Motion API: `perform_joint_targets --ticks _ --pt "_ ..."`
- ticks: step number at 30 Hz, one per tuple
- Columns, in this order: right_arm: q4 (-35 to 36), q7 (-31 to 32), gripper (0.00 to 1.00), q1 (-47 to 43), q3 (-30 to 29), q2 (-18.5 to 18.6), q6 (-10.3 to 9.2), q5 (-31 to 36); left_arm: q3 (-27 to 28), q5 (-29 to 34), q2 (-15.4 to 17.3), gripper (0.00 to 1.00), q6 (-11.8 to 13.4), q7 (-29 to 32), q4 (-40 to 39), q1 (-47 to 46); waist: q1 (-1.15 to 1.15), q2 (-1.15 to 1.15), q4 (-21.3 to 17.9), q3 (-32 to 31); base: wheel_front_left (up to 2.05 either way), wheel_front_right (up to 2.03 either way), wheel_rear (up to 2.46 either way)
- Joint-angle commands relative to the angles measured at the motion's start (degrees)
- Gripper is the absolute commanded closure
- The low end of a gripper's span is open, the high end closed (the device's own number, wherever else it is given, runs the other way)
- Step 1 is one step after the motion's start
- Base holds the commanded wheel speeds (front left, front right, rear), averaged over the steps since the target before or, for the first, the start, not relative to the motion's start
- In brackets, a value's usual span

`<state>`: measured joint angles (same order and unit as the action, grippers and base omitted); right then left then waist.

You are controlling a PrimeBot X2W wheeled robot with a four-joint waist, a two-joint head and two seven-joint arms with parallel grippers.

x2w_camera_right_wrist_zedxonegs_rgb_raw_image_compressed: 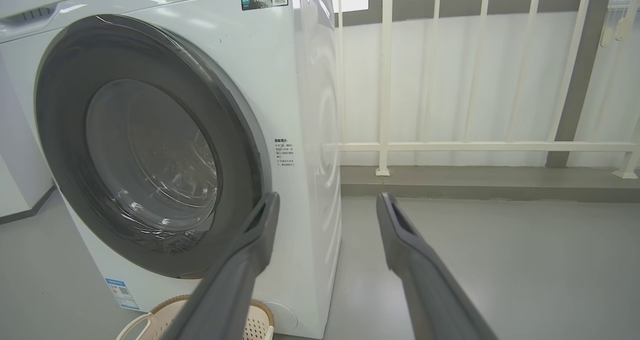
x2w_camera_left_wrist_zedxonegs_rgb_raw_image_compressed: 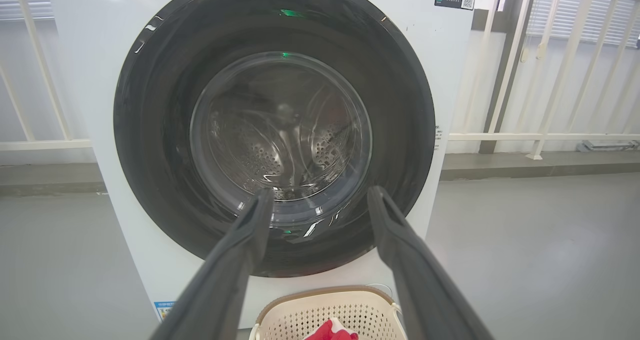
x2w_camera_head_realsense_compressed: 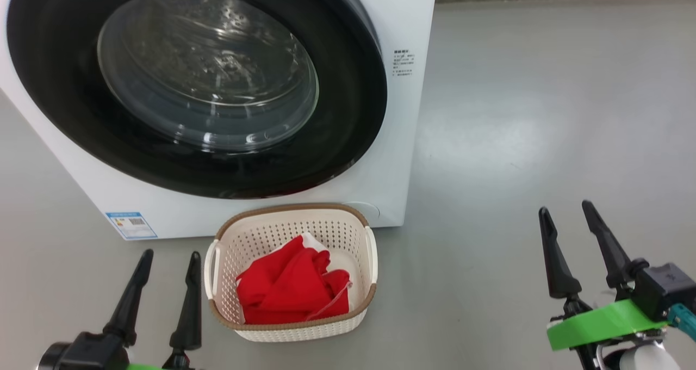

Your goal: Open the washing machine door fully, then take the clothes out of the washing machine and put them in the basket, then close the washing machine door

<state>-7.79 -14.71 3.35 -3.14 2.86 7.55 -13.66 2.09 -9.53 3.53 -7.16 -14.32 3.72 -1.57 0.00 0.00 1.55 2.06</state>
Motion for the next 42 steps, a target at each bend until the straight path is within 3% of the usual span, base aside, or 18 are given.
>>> perform_joint_targets --ticks 1,21,22,33,42 --pt "2.1 -0.3 0.00 -0.3 1.0 0.1 -0.06 0.5 2.3 0.7 1.0 0.00 -0.1 -0.7 -1.8 -0.1 0.00 0.00 0.3 -1.5 0.00 0.00 0.00" --pt "4.4 -0.3 0.00 -6.0 2.6 0.0 -0.06 -0.2 3.1 1.4 -0.1 0.00 1.0 -0.7 -0.3 3.6 0.00 0.00 0.9 -4.1 0.00 0.00 0.00" --pt "2.7 0.0 1.00 -7.0 1.6 -0.5 0.00 -0.1 1.1 1.4 -0.5 1.00 0.7 0.0 0.8 4.1 0.00 0.00 0.9 -4.1 0.00 0.00 0.00" --pt "-0.3 1.1 1.00 -6.8 1.9 -0.9 0.00 -4.8 1.3 -3.5 -1.2 1.00 0.7 1.7 4.2 3.7 0.13 0.00 0.7 -4.2 0.00 0.00 0.00" --pt "-0.8 2.5 1.00 -6.0 1.7 -0.7 -0.01 -10.6 1.4 -9.5 -1.1 1.00 0.6 3.0 4.5 3.1 0.01 0.00 0.6 -3.9 0.00 0.00 0.00"
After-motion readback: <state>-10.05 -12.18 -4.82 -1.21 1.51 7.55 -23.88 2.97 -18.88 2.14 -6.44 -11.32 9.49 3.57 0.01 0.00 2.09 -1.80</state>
